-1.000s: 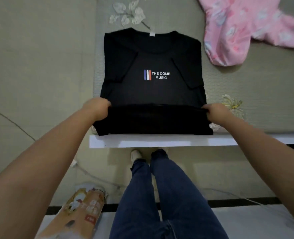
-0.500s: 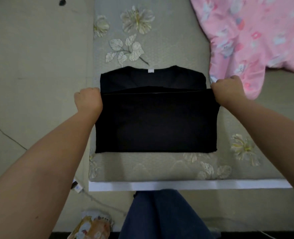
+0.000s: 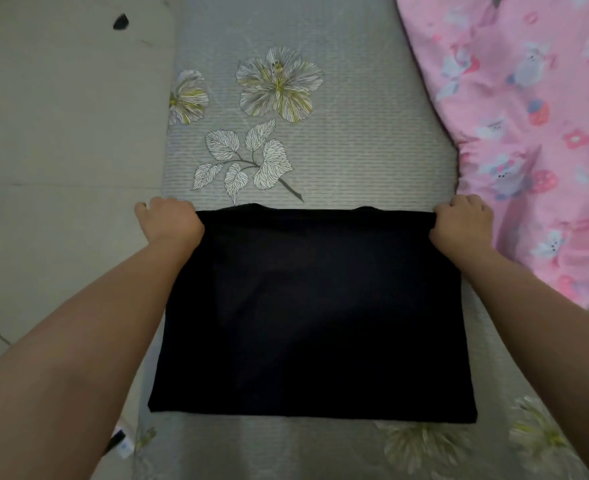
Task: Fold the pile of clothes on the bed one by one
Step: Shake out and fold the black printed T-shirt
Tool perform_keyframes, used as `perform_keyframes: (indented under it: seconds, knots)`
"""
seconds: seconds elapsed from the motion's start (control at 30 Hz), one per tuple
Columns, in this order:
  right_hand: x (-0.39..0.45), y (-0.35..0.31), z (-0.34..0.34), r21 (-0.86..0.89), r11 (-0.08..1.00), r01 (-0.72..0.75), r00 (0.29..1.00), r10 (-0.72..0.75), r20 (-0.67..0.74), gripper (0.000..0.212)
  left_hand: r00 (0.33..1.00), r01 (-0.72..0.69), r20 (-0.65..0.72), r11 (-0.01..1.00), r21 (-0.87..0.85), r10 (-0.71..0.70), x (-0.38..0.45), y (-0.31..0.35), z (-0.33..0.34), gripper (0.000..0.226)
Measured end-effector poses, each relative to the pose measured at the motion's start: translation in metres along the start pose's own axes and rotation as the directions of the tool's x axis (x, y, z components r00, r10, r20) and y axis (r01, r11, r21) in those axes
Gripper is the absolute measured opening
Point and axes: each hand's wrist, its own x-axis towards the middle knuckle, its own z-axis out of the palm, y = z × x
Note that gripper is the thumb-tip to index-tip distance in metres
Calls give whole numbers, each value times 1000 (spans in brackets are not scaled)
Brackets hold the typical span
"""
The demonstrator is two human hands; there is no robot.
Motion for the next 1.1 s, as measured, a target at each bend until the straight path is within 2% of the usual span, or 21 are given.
perform_keyframes:
  seconds: [0.13, 0.2, 0.23, 0.33, 0.43, 0.5, 0.53, 0.6, 0.63, 0.7, 0.73, 0.77, 0.83, 0.9, 0.97, 1.03, 1.1]
  knots:
    - [7, -6, 22, 112, 989, -102, 985, 116, -130, 30, 988, 72, -115, 969, -236, -101, 2, 10, 18, 35]
    - [7, -6, 28, 153, 985, -82, 972, 113, -207, 31, 968, 81, -193, 933, -350, -157, -7, 9, 24, 40]
    - [5, -4, 29, 199, 977, -73, 964, 120, -236, 31, 965, 44, -224, 926, -375, -136, -13, 11, 27, 43]
    - [-23, -3, 32, 403, 915, 26, 910, 146, -389, 28, 929, -230, -361, 888, -399, 79, -40, 22, 32, 49]
    - [-81, -3, 44, 466, 883, 53, 884, 175, -433, 27, 800, -538, -476, 789, -296, 366, -75, 50, 35, 44]
    - [-124, 0, 57, 486, 874, -34, 916, 221, -335, 33, 708, -684, -447, 687, -246, 546, -93, 76, 29, 42]
    - [-145, 2, 64, 507, 853, -122, 931, 276, -239, 36, 658, -743, -431, 628, -233, 618, -99, 92, 26, 41]
    - [-178, 6, 74, 545, 772, -327, 916, 400, -16, 40, 543, -839, -405, 494, -228, 736, -108, 129, 16, 39]
    - [-190, 7, 79, 549, 733, -401, 898, 433, 78, 43, 481, -876, -355, 430, -217, 801, -113, 151, 9, 36]
    - [-207, 8, 85, 562, 669, -487, 866, 456, 207, 42, 347, -936, -156, 331, -121, 925, -120, 198, 1, 42]
    - [-211, 9, 86, 579, 634, -513, 852, 459, 252, 40, 296, -955, -76, 292, -58, 952, -122, 222, -1, 46]
    - [-213, 10, 85, 600, 597, -532, 841, 457, 291, 39, 273, -962, -29, 273, 0, 962, -123, 244, -6, 49]
    - [-211, 13, 84, 626, 548, -555, 826, 452, 337, 37, 299, -953, -21, 299, 50, 954, -124, 276, -16, 54]
    - [-204, 20, 84, 619, 545, -566, 820, 452, 351, 32, 332, -942, 28, 330, 59, 943, -123, 293, -21, 56]
    - [-197, 26, 84, 616, 553, -561, 827, 413, 382, 31, 326, -942, 82, 317, 106, 942, -121, 298, -25, 51]
    - [-192, 32, 85, 656, 495, -570, 821, 370, 435, 35, 338, -935, 122, 319, 154, 933, -121, 300, -32, 46]
    - [-191, 39, 85, 704, 426, -569, 821, 344, 455, 40, 377, -917, 154, 344, 204, 913, -121, 299, -39, 38]
